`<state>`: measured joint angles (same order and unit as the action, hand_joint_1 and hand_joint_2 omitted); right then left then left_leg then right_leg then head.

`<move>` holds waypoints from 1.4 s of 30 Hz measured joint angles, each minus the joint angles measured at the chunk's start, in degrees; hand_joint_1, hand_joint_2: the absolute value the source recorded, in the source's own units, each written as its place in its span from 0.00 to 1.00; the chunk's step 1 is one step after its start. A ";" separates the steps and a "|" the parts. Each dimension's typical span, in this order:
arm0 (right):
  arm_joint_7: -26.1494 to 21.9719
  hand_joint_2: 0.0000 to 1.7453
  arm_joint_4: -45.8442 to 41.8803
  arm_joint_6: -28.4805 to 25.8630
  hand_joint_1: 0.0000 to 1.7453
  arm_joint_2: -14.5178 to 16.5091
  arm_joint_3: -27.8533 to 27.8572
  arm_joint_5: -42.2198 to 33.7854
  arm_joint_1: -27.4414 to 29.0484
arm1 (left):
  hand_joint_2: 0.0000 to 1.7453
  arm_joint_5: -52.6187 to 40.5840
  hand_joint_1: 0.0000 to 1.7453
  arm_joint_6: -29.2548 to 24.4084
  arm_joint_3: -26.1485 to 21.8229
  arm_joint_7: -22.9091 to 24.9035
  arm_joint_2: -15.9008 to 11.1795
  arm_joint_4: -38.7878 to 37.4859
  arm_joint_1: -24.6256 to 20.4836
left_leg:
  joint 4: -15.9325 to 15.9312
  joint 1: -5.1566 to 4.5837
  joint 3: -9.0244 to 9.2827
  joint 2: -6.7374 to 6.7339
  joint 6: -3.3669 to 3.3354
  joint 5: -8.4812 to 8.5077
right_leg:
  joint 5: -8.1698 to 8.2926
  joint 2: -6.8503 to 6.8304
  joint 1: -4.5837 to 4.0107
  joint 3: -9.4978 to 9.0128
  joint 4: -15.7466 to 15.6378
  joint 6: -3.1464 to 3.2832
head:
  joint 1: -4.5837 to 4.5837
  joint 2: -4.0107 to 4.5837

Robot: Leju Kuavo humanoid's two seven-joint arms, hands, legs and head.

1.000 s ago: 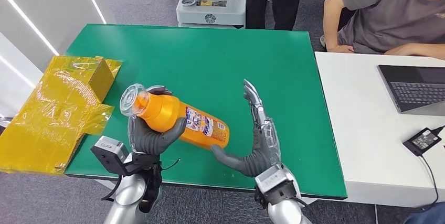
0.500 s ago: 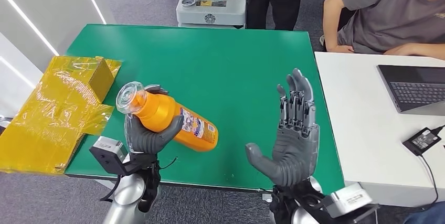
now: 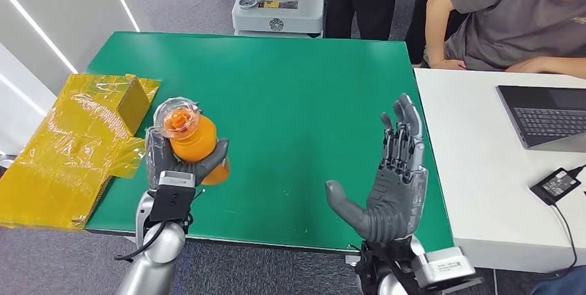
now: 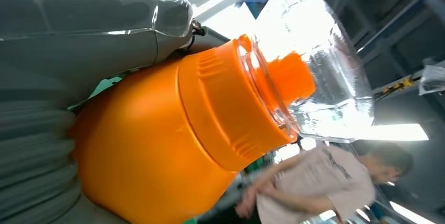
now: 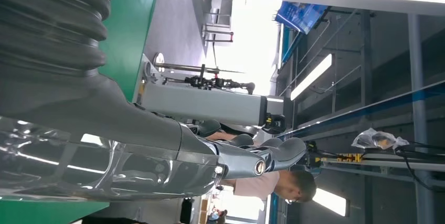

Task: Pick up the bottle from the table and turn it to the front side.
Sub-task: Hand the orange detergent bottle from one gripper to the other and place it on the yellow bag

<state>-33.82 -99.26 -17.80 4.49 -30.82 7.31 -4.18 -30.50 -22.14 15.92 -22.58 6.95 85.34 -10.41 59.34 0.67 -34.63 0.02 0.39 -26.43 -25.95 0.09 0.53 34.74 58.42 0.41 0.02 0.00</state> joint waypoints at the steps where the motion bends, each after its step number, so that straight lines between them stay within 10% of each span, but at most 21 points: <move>1: -0.02 1.00 0.13 -0.09 0.00 0.00 0.00 0.01 0.09 | 1.00 -3.15 1.00 -1.04 -0.24 1.06 -0.88 -0.09 -0.70 | 0.00 0.00 0.00 0.00 0.00 0.00 | 0.00 0.00 0.00 0.00 0.00 0.00 | 0.00 0.00; 18: -0.09 1.00 0.27 -0.68 0.00 -0.01 0.16 0.03 2.28 | 1.00 -40.58 1.00 -3.17 -0.99 13.78 -21.65 -13.76 -15.36 | -0.01 0.02 0.03 -0.06 0.05 0.03 | -0.01 0.08 -0.02 0.08 0.03 0.03 | -0.01 0.00; 32: 0.19 1.00 -1.72 1.80 0.00 -0.01 1.13 -1.05 4.24 | 1.00 -48.01 1.00 4.59 9.19 3.06 -23.96 -49.94 -30.51 | -0.01 0.02 0.02 -0.19 0.06 0.04 | 0.04 0.21 -0.01 0.12 0.06 0.07 | -0.01 0.00; 42: 0.37 1.00 -2.45 1.44 0.00 -0.01 1.27 -0.97 4.44 | 1.00 -51.37 1.00 8.93 13.66 2.72 -24.79 -60.86 -34.92 | -0.02 0.02 0.00 -0.18 0.06 0.03 | 0.03 0.20 -0.02 0.12 0.06 0.08 | -0.01 0.00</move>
<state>-33.46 -101.71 -16.35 4.48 -29.55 6.34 0.25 -81.87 -13.21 29.57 -19.86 -17.84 24.48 -45.33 59.32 0.69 -34.63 -0.16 0.45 -26.40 -25.92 0.30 0.51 34.87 58.48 0.48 0.02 0.00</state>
